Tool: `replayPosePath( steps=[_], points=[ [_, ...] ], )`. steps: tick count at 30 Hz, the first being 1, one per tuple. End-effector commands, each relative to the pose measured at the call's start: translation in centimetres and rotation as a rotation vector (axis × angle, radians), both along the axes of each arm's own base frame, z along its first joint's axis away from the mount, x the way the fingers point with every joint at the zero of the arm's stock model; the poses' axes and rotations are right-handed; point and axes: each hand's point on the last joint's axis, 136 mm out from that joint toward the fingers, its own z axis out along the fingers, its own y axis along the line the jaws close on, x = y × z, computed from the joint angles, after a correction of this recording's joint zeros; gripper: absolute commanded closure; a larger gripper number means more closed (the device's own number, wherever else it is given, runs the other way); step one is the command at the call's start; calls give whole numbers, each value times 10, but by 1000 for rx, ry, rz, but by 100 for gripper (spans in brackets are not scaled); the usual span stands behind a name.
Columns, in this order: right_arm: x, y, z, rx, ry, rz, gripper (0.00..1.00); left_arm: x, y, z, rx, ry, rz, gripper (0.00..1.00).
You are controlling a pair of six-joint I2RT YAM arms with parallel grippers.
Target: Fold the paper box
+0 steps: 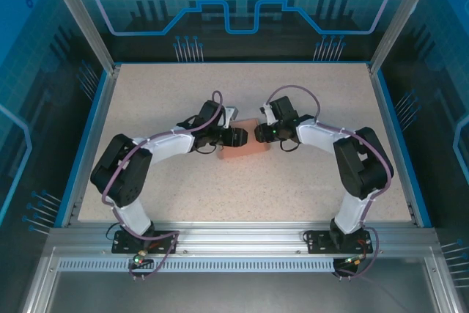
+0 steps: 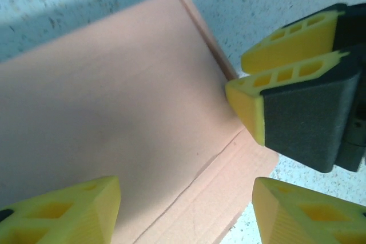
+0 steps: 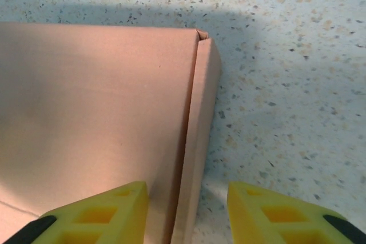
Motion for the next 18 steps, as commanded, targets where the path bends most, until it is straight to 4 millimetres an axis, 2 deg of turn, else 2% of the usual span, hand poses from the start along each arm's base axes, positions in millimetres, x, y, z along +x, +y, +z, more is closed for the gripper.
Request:
replayPosePath(
  steps=[1,4,7,15,18],
  points=[
    [-1,-5,37,-54,-96,29,56,7,9,33,14,-117,39,32],
    [-10,-7,52,-107,-147,45,53,15,21,41,41,-155,75,29],
    [-22,-8,57,-137,-165,66,50,26,32,41,35,-137,106,27],
    [-55,-10,49,-143,-143,126,39,63,46,21,50,-63,113,23],
    [-64,-10,45,-131,-117,149,28,77,49,8,55,-21,111,23]
  ],
)
